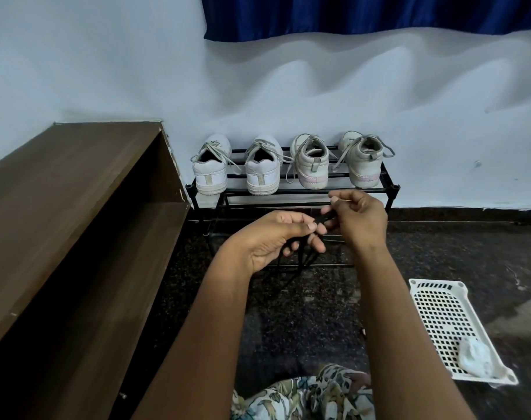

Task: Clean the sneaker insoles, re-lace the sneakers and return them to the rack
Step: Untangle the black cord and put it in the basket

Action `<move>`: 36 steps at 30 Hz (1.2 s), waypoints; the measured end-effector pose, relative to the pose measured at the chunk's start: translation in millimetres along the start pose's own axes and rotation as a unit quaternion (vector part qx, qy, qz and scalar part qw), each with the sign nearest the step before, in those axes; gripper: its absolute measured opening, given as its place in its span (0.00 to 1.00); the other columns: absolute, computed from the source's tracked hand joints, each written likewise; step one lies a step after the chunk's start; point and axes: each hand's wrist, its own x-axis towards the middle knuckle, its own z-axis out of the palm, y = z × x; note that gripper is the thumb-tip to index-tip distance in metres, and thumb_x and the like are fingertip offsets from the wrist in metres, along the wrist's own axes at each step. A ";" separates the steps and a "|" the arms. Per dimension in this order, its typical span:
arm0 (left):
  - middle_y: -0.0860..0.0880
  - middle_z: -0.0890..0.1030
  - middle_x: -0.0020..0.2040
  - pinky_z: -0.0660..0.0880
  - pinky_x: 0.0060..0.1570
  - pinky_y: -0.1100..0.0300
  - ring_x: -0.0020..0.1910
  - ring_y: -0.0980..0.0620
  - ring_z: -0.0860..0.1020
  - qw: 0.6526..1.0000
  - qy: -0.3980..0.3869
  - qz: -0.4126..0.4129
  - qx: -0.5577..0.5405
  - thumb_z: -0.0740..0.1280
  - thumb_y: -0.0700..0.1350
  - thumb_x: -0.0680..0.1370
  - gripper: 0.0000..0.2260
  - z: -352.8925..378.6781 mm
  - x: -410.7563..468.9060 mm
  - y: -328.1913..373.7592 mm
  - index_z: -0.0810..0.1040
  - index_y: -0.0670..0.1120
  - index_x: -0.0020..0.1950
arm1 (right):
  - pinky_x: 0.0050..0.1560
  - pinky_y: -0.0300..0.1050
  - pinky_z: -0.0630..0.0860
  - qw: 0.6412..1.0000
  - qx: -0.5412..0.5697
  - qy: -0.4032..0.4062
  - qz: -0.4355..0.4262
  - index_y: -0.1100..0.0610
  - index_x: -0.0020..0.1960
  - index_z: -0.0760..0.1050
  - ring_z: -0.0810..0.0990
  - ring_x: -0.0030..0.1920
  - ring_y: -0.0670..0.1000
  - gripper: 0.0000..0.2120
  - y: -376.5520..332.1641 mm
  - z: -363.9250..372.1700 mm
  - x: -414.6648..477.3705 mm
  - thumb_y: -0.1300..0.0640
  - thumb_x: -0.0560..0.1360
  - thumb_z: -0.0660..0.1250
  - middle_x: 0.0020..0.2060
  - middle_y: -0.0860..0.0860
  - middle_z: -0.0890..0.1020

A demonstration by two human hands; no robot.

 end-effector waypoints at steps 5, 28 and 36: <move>0.52 0.82 0.32 0.62 0.33 0.66 0.33 0.58 0.69 0.998 0.021 0.023 -0.054 0.60 0.41 0.81 0.08 2.6 3.4 -1.1 0.77 0.45 0.47 | 0.45 0.57 0.80 0.998 -0.056 0.016 -0.018 0.51 0.41 0.74 0.80 0.28 0.51 0.06 5.6 -0.7 1.9 0.56 0.77 0.65 0.33 0.53 0.83; 0.47 0.85 0.36 0.76 0.25 0.64 0.32 0.50 0.83 0.931 0.157 0.042 -0.327 0.56 0.38 0.82 0.07 5.5 11.4 4.2 0.73 0.41 0.48 | 0.29 0.34 0.68 0.966 -0.025 -0.258 0.018 0.63 0.41 0.81 0.73 0.27 0.45 0.06 -6.0 7.9 -22.9 0.61 0.74 0.69 0.32 0.57 0.80; 0.48 0.84 0.34 0.78 0.41 0.65 0.40 0.53 0.80 0.923 0.169 0.035 -0.343 0.55 0.37 0.82 0.09 4.6 16.7 2.0 0.73 0.42 0.46 | 0.32 0.36 0.74 0.965 -0.037 -0.259 0.012 0.63 0.39 0.79 0.76 0.27 0.44 0.05 2.4 12.8 -19.8 0.63 0.73 0.70 0.30 0.54 0.79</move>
